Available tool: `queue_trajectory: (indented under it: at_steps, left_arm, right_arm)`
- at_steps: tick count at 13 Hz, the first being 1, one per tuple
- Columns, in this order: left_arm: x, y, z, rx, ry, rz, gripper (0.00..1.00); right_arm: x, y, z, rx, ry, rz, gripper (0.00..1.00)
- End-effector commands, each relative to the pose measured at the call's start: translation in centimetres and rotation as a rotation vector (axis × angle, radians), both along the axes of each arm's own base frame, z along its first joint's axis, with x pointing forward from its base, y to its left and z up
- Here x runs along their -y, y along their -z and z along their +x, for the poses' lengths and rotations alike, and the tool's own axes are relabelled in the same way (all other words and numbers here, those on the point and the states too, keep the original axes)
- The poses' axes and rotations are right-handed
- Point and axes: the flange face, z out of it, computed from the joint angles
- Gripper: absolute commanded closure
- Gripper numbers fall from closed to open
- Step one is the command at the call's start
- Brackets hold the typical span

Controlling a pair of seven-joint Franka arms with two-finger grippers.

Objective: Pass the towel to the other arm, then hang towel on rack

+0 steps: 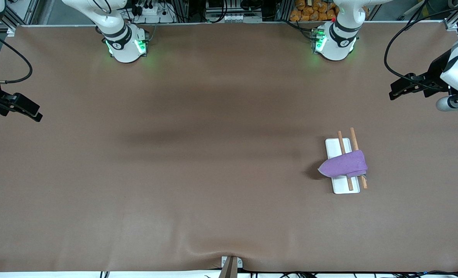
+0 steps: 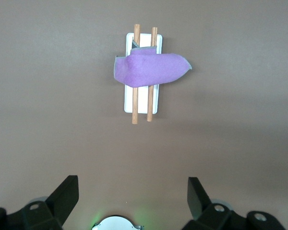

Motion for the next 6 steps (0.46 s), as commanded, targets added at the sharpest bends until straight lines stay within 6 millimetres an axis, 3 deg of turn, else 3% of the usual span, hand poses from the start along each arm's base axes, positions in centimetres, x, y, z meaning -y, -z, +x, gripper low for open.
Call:
queue_trajectory:
  at_steps: [1,6]
  left_arm:
    - [0.1,-0.36,-0.77,-0.002,-0.008,0.007,0.0]
    - [-0.1,-0.28,-0.7,-0.002,0.004,0.008,0.0]
  right_arm:
    - [0.2,-0.34,0.07,-0.002,0.013,0.012,0.0]
    - [0.65,-0.07,0.19,-0.008,0.022,0.012,0.0]
